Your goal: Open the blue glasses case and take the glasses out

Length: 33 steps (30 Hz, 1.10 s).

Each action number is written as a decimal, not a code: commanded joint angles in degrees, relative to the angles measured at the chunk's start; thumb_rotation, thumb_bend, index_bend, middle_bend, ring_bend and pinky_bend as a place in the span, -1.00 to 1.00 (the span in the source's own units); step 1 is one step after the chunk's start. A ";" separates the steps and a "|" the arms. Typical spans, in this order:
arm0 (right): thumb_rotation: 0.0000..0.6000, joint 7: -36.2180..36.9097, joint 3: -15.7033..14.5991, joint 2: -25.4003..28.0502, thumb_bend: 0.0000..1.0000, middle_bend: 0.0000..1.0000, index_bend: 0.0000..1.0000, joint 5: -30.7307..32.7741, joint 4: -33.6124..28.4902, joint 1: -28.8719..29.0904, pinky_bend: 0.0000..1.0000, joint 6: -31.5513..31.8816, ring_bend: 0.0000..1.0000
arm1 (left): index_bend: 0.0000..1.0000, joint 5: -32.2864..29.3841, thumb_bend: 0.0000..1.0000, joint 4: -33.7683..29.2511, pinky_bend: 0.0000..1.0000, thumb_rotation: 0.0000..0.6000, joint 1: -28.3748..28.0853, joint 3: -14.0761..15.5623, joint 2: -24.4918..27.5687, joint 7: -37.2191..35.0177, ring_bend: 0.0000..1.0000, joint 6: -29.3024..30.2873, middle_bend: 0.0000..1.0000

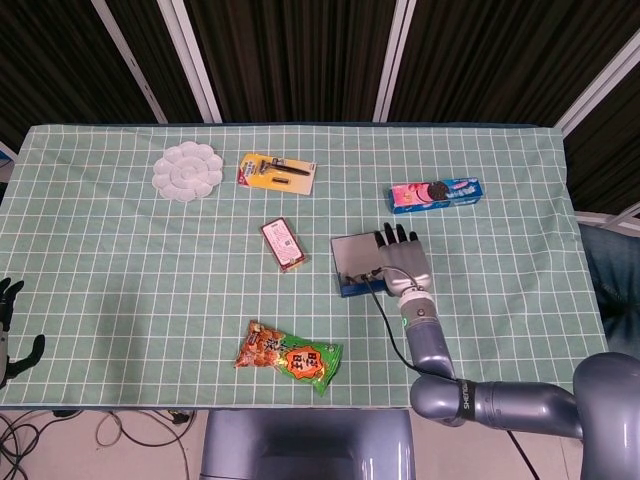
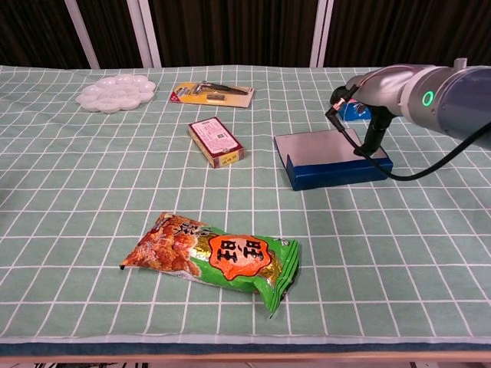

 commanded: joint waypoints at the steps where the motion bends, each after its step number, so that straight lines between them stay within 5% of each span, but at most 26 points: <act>1: 1.00 -1.27 -1.05 0.59 -0.21 -0.90 -0.83 0.16 -1.09 -0.26 -0.66 1.61 -0.95 | -0.86 -0.04 -0.23 0.01 -1.00 1.00 -0.02 -0.02 0.02 -0.01 -1.00 -0.05 -1.00; 11: 1.00 -2.52 -3.43 1.79 -0.16 -0.33 -0.92 -1.56 -4.15 -2.48 -0.66 7.53 -0.70 | -0.86 -0.01 -0.23 0.04 -1.00 1.00 -0.08 0.00 0.07 -0.22 -1.00 -0.26 -1.00; 18: 1.00 -5.86 -3.50 4.31 -0.11 0.07 -0.96 3.74 -6.36 -2.82 -0.66 6.84 -0.43 | -0.86 0.01 -0.23 -0.07 -1.00 1.00 -0.01 -0.01 0.04 -0.21 -1.00 -0.11 -1.00; 33: 1.00 -13.24 -4.64 10.73 -0.09 0.05 -0.96 14.94 -12.81 -1.39 -0.66 4.48 -0.43 | -0.86 -0.19 -0.23 -0.12 -1.00 1.00 -0.08 -0.04 0.07 -0.11 -1.00 -0.31 -1.00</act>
